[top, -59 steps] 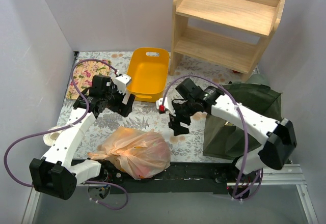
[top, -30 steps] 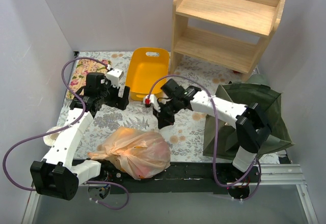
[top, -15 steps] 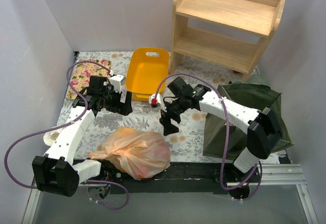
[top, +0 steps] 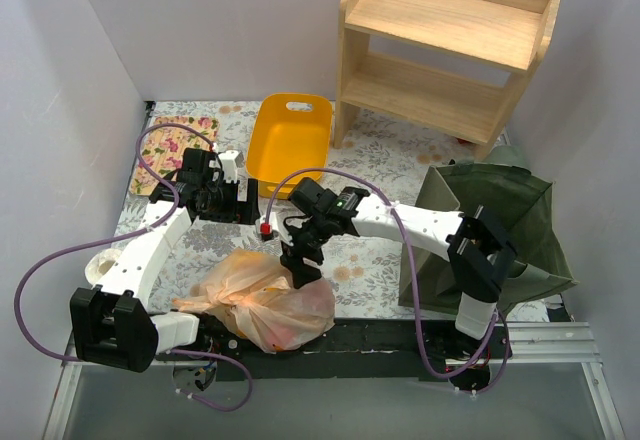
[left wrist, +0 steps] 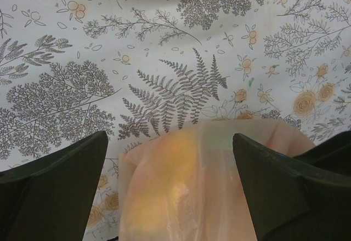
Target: Untie the knot of the grocery bags and take out the mixed food
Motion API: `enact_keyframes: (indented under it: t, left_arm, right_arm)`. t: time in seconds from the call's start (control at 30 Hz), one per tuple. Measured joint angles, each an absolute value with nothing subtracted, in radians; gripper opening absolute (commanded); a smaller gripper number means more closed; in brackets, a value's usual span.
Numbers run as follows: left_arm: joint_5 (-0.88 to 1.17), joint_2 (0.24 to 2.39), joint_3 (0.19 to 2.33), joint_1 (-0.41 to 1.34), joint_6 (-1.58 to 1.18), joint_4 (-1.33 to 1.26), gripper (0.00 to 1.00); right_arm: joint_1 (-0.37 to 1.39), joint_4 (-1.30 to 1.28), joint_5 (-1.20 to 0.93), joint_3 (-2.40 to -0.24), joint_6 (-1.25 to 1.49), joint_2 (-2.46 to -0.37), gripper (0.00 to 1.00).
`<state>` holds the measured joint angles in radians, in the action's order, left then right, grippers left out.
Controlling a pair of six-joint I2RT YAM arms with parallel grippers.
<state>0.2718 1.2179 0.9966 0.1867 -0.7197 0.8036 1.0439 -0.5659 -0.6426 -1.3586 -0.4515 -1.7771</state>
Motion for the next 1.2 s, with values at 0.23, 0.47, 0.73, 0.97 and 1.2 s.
enact_keyframes:
  t: [0.23, 0.47, 0.73, 0.97, 1.2]
  left_arm:
    - [0.242, 1.218, 0.998, 0.186, -0.714, 0.788, 0.98]
    - [0.234, 1.218, 1.000, 0.185, -0.688, 0.760, 0.98]
    - [0.361, 1.217, 1.027, 0.184, -0.641, 0.748, 0.98]
    - [0.501, 1.212, 1.037, 0.184, -0.570, 0.795, 0.98]
    - [0.605, 1.175, 1.036, 0.184, -0.516, 0.846, 0.92]
  right_arm:
    - [1.049, -0.570, -0.603, -1.362, -0.495, -1.775, 0.01]
    - [0.973, -0.627, -0.533, -1.362, -0.611, -1.747, 0.01]
    - [0.801, -0.658, -0.490, -1.362, -0.670, -1.742, 0.37]
    - [0.801, -0.683, -0.419, -1.444, -0.642, -1.710, 0.62]
    - [0.806, -0.663, -0.400, -1.466, -0.543, -1.454, 0.60]
